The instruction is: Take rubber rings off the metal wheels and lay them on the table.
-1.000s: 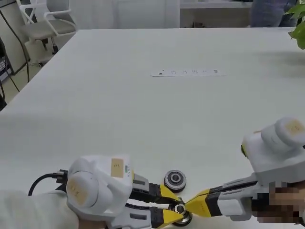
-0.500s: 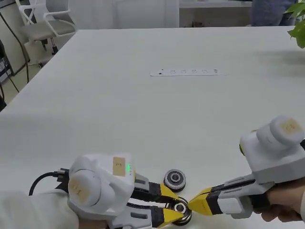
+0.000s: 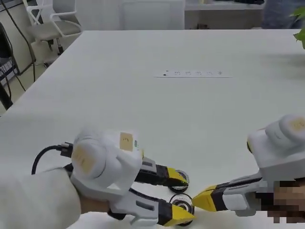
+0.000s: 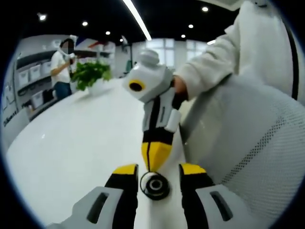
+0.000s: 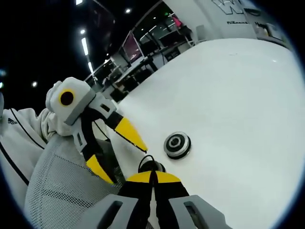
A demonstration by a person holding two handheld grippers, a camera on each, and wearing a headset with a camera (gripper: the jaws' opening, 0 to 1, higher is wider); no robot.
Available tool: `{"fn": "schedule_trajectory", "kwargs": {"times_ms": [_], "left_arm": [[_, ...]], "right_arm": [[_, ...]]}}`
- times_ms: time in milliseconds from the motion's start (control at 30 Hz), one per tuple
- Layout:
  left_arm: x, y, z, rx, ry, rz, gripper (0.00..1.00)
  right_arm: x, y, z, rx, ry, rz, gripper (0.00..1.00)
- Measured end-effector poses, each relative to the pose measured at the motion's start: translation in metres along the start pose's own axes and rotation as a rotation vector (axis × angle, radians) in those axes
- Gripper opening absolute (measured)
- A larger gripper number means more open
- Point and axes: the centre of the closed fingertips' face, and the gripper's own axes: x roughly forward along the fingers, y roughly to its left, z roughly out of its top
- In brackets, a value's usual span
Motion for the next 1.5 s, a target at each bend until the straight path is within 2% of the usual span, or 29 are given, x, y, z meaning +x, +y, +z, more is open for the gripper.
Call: {"fn": "schedule_trajectory", "kwargs": {"times_ms": [67, 200, 367, 467, 633, 800, 1000, 1200, 1333, 1500], "left_arm": [[-0.002, -0.001, 0.013, 0.048, -0.024, 0.002, 0.45], [-0.009, -0.004, 0.028, 0.054, -0.031, -0.008, 0.52], [-0.023, -0.001, 0.041, 0.058, -0.046, 0.012, 0.54], [-0.032, 0.001, 0.047, 0.077, -0.045, 0.040, 0.58], [-0.052, 0.001, 0.056, 0.068, -0.066, 0.069, 0.64], [-0.074, 0.003, 0.054, 0.081, -0.049, 0.120, 0.68], [-0.101, 0.008, 0.050, 0.059, -0.063, 0.200, 0.73], [-0.125, 0.010, 0.030, 0.012, -0.044, 0.290, 0.76], [-0.130, 0.008, 0.013, -0.044, -0.041, 0.318, 0.77], [-0.130, 0.006, -0.003, -0.093, -0.042, 0.344, 0.78]], "right_arm": [[0.000, 0.001, 0.000, 0.004, 0.000, -0.003, 0.00], [-0.001, 0.003, 0.002, 0.008, -0.010, 0.001, 0.00], [-0.004, 0.003, 0.007, 0.019, -0.031, 0.013, 0.00], [-0.006, 0.005, 0.009, 0.027, -0.045, 0.019, 0.00], [-0.010, 0.005, 0.017, 0.034, -0.077, 0.020, 0.00], [-0.013, 0.006, 0.022, 0.040, -0.103, 0.022, 0.00], [-0.017, 0.008, 0.029, 0.048, -0.135, 0.028, 0.00], [-0.019, 0.010, 0.035, 0.042, -0.155, 0.032, 0.00], [-0.020, 0.013, 0.037, 0.037, -0.167, 0.037, 0.00], [-0.022, 0.014, 0.041, 0.033, -0.182, 0.039, 0.00]]}}
